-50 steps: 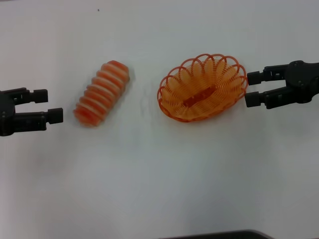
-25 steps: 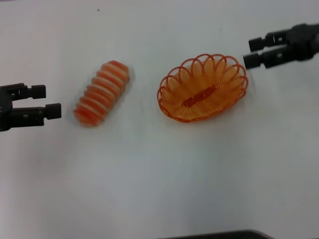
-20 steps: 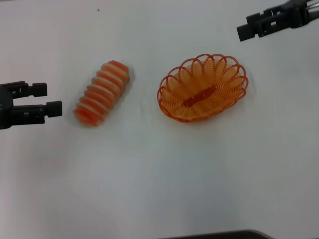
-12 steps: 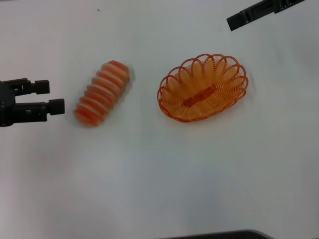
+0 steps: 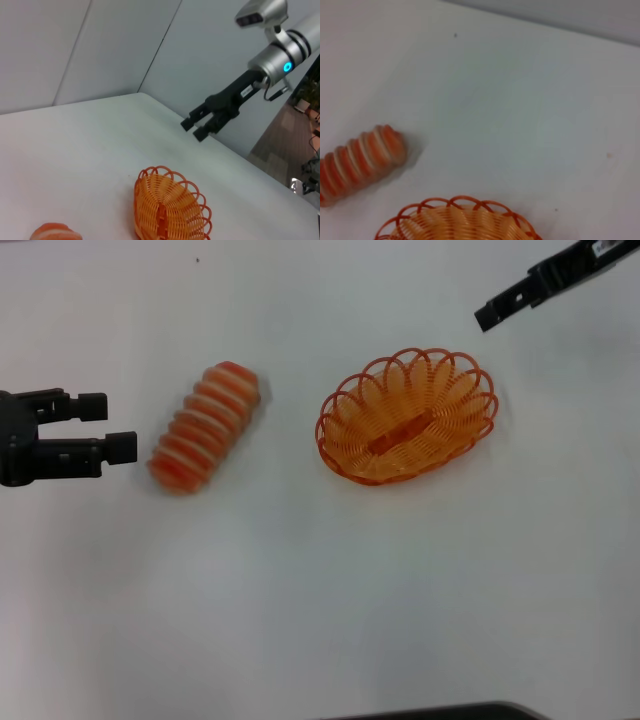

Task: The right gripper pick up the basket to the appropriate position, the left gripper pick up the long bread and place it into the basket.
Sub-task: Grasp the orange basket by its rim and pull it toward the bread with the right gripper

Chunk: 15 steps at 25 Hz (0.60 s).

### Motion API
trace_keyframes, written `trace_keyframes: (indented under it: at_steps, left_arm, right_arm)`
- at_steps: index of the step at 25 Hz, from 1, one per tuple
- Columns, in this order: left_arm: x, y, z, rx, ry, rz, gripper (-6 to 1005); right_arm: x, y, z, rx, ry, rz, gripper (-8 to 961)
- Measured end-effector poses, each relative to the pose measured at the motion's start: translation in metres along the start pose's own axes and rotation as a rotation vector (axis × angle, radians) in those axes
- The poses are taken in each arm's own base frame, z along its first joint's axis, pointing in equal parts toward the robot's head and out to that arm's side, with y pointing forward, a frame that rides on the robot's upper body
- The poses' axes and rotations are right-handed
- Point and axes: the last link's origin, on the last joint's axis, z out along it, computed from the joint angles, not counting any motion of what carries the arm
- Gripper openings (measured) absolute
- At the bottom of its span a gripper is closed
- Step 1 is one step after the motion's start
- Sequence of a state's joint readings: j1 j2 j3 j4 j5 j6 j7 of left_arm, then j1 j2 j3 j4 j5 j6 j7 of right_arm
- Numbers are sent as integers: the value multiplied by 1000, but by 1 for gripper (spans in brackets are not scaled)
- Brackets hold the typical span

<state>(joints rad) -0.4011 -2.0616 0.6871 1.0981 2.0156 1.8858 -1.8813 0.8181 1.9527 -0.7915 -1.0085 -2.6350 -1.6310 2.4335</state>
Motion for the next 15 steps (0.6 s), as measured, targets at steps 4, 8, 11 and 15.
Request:
trace_keyframes:
  at_steps: [4,8,11,15]
  left_arm:
    - [1,0,3,-2,1,5,873]
    - [1,0,3,-3,1,6,873]
    - [0,0,3,-3,1,3,873]
    - [-2,1,2,-2,2,-5,873]
  right_arm:
    - [9,-4,21,17,57,5,942]
    - [15,-4,38,16,82,5,942]
    - [17,-2,48,15,84,-1,942]
    - [19,0,63,23,97,-9,920]
